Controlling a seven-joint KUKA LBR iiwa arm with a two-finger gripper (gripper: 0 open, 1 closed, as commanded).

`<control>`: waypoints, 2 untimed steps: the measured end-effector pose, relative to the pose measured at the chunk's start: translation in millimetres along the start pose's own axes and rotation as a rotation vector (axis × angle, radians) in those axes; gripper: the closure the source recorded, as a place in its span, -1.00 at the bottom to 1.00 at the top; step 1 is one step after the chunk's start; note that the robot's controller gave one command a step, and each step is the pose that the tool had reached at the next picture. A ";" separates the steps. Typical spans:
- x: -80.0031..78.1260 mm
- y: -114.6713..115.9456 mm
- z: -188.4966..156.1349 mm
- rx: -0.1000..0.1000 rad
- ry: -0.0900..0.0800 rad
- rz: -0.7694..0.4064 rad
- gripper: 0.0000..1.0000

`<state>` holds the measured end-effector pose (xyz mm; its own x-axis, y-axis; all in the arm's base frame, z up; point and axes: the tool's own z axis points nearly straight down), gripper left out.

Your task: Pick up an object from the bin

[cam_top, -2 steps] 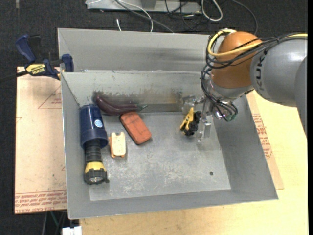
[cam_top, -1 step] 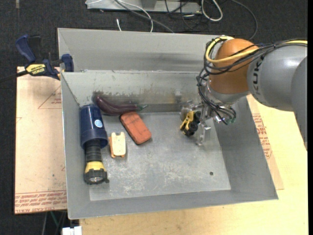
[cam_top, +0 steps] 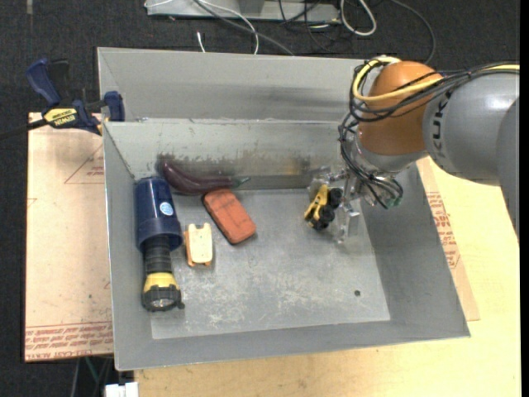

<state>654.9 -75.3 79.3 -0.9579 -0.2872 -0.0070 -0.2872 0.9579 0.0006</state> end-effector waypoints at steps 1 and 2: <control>-2.0 4.9 7.7 0.000 -0.004 -0.042 -1.00; -1.8 1.7 1.3 0.000 -0.006 -0.008 1.00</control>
Offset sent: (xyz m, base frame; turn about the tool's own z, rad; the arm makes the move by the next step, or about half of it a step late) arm 0.0004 0.0010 -0.0013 -0.0083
